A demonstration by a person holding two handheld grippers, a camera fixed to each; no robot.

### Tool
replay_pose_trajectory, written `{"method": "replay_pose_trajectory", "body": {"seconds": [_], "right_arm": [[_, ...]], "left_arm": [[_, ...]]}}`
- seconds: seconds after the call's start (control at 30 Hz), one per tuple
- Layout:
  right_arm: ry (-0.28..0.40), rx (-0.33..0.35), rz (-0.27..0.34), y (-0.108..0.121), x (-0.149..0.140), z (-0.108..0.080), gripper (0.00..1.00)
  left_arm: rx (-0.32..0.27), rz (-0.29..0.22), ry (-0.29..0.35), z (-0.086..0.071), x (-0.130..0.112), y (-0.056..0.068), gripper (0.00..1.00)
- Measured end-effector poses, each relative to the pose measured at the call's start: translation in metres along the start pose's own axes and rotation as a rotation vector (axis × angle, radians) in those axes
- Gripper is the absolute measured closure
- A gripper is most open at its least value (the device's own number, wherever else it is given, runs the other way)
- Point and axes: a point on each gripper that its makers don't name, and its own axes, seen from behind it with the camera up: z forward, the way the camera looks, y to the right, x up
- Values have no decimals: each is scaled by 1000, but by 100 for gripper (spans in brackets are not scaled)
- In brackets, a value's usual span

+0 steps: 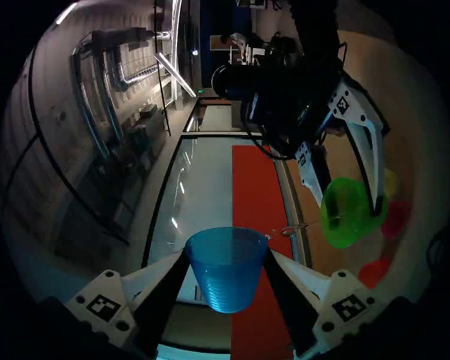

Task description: Pour water

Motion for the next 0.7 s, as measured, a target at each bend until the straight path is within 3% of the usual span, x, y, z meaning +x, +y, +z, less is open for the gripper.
{"method": "replay_pose_trajectory", "body": {"seconds": [0.7], "right_arm": [[-1,0,-6,-1,2,1,10]], "left_arm": [[7,38,2,-10,5,1,14]]}}
